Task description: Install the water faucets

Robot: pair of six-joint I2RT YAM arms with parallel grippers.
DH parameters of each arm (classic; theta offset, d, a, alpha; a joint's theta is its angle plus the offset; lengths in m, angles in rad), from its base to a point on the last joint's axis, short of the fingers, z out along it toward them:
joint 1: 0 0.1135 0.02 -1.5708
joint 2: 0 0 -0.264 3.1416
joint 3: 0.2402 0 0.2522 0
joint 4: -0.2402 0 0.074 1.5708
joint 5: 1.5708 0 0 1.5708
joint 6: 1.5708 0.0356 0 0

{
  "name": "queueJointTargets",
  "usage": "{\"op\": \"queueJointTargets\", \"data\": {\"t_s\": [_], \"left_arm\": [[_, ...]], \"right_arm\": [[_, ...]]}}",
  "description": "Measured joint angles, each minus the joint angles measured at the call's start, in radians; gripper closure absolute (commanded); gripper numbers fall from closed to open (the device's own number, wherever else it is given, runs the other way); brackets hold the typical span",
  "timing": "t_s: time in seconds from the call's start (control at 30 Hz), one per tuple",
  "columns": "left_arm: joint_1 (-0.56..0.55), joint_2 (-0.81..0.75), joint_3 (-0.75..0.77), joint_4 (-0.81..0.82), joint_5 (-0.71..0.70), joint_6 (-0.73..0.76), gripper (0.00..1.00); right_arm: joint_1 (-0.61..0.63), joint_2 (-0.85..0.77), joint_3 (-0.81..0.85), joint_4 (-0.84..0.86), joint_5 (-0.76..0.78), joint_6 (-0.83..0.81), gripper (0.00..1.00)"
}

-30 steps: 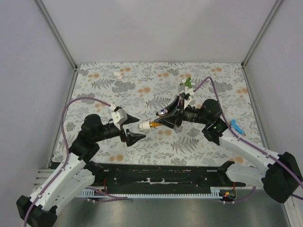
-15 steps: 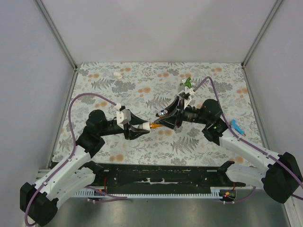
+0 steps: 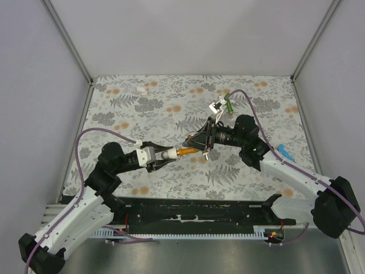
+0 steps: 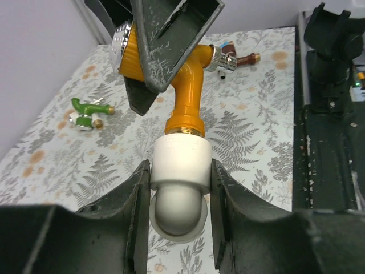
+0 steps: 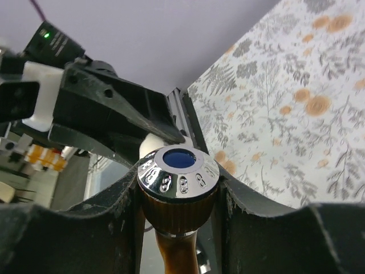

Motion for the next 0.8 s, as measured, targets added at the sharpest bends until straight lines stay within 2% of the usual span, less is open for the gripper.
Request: {"op": "queueJointTargets", "data": {"t_s": [0.03, 0.07, 0.17, 0.23, 0.47, 0.6, 0.8], "left_arm": [[-0.01, -0.022, -0.004, -0.02, -0.025, 0.033, 0.98], [-0.018, -0.039, -0.01, -0.034, -0.045, 0.058, 0.98], [-0.043, -0.103, -0.043, -0.068, -0.107, 0.143, 0.98], [-0.053, -0.128, -0.062, -0.085, -0.132, 0.179, 0.98], [-0.059, -0.139, -0.067, -0.116, -0.2, 0.176, 0.98], [-0.056, -0.136, -0.065, -0.12, -0.241, 0.103, 0.98], [-0.056, -0.087, -0.023, -0.13, -0.254, -0.04, 0.98]], "right_arm": [[0.001, 0.013, 0.002, -0.01, 0.006, 0.033, 1.0], [0.001, 0.026, 0.003, -0.019, 0.011, 0.067, 0.95], [0.005, 0.068, 0.003, -0.037, 0.013, 0.139, 0.71], [0.006, 0.091, 0.003, -0.046, 0.013, 0.166, 0.58], [-0.011, 0.101, 0.003, -0.04, 0.035, 0.163, 0.32], [-0.04, 0.022, 0.002, -0.071, 0.115, 0.031, 0.2], [-0.04, -0.202, 0.001, -0.181, 0.201, -0.338, 0.16]]}}
